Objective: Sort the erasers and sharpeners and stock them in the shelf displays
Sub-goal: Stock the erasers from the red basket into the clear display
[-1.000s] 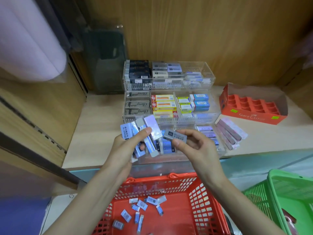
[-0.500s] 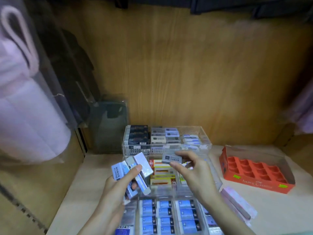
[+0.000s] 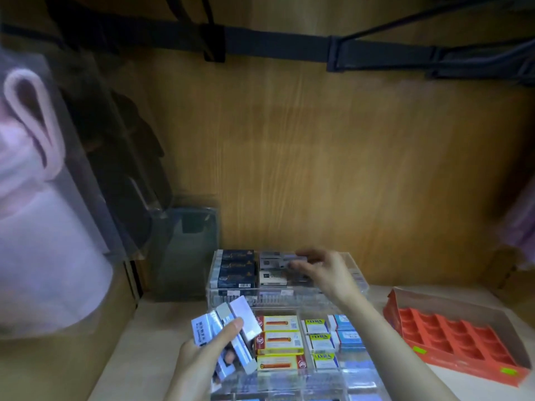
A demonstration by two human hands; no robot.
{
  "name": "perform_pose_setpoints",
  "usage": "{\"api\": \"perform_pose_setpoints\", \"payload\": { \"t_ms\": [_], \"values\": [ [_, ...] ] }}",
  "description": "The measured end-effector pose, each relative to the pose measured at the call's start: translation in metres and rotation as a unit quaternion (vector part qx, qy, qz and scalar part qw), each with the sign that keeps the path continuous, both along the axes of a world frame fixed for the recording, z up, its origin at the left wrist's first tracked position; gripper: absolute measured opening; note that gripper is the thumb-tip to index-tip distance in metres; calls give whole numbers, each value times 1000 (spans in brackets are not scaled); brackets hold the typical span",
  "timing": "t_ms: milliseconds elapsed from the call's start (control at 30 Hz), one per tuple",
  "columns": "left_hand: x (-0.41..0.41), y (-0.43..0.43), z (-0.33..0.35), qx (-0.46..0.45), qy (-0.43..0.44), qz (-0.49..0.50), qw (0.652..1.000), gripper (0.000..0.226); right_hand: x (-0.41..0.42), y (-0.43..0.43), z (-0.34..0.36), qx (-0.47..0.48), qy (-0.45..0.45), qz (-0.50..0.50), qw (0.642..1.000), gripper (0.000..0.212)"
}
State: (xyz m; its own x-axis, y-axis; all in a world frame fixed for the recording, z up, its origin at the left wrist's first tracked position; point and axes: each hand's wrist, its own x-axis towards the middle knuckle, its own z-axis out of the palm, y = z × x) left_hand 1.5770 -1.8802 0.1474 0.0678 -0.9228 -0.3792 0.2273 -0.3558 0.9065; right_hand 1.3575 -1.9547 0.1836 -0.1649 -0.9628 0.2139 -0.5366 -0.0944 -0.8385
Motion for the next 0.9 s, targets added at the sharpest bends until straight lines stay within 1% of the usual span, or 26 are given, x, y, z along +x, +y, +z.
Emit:
{"api": "perform_pose_setpoints", "payload": {
  "t_ms": [33,100,167,233,300,433,533,633,667,733,800,833,867,900],
  "values": [
    [-1,0,0,1,0,-2,1000,32,-5,0,0,-4,-18,-16,1000,26],
    [-1,1,1,-1,1,-5,1000,32,-13,-3,-5,-17,-5,-40,999,26],
    [-1,2,1,-3,3,-6,1000,34,-11,-9,-8,-22,82,-49,995,29],
    [-1,2,1,-4,5,-5,1000,33,-8,-18,-12,-22,173,-53,983,30],
    [0,3,0,-8,3,-4,1000,33,-4,-22,-9,-28,215,-59,974,25],
    [1,1,-3,-13,-7,-7,1000,34,-2,-25,-9,-8,235,-79,969,25],
    [-1,2,-3,-21,1,2,1000,28,-3,-31,-11,-4,231,-74,970,25],
    [-3,6,1,-25,25,5,999,20,-7,-32,-14,17,240,-67,968,34],
    [-4,9,3,-25,31,5,999,20,-7,-28,-14,9,239,-70,968,37],
    [-4,16,6,-28,48,2,998,20,-3,-10,-11,-49,213,-87,972,35],
    [-5,27,8,-41,64,-14,997,17,11,21,-10,-104,147,-84,980,21],
    [-6,34,10,-50,68,-26,996,15,22,43,-9,-95,76,-60,991,21],
    [-7,41,14,-58,71,-37,995,13,34,67,-7,-55,-17,-23,998,28],
    [-7,48,16,-63,70,-48,994,11,45,90,-3,-1,-109,20,994,34]
  ]
}}
